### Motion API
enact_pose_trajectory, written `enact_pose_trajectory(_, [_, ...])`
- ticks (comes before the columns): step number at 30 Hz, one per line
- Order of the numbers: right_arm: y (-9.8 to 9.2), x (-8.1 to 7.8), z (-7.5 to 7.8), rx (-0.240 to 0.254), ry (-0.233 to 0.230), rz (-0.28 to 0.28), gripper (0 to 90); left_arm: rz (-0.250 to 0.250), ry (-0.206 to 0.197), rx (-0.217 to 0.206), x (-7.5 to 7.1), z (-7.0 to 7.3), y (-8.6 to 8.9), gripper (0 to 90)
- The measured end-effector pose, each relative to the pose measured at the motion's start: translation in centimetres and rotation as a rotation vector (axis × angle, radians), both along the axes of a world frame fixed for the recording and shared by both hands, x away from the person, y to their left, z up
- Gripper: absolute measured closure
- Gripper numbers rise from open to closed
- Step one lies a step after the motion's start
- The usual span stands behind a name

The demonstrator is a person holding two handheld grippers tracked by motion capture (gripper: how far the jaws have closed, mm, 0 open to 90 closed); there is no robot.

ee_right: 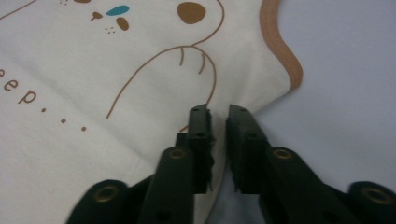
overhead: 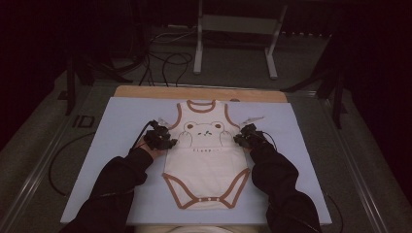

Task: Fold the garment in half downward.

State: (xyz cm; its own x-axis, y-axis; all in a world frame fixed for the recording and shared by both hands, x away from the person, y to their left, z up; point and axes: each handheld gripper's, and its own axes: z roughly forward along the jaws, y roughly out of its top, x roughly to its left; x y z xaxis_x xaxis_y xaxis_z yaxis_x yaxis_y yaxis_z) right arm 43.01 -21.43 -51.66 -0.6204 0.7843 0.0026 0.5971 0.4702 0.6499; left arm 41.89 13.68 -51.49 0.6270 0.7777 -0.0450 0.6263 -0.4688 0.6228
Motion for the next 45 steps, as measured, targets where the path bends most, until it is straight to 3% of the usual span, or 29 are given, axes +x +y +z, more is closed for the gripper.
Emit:
enact_pose_trajectory(3, [0.2, 0.0, 0.0, -0.005, 0.004, 0.004, 87.9, 0.004, 0.01, -0.001, 0.1, 0.1, -0.2, 70.6])
enact_pose_trajectory(5, [0.3, -0.1, 0.1, -0.011, 0.001, 0.008, 88.6, 0.005, 0.023, -0.017, 0.2, 0.1, -0.2, 80.9])
enact_pose_trajectory(8, [0.3, -0.1, 0.1, -0.013, -0.002, 0.009, 89.5, 0.028, 0.05, -0.048, 0.4, 0.1, -0.1, 88.3])
enact_pose_trajectory(12, [0.4, -0.2, 0.3, -0.034, -0.006, 0.019, 89.9, 0.026, 0.046, -0.046, 0.3, 0.5, 0.1, 89.6])
enact_pose_trajectory(28, [-0.1, -1.3, 1.9, -0.013, -0.043, 0.051, 90.0, -0.014, 0.048, -0.088, -0.4, 2.2, 0.9, 90.0])
enact_pose_trajectory(36, [-0.2, -2.6, 3.0, 0.005, -0.059, 0.073, 90.0, -0.044, 0.054, -0.099, -1.0, 3.1, 1.3, 90.0])
enact_pose_trajectory(45, [-0.6, -4.7, 4.2, 0.018, -0.082, 0.107, 90.0, -0.098, 0.041, -0.091, -2.9, 4.3, 1.5, 90.0])
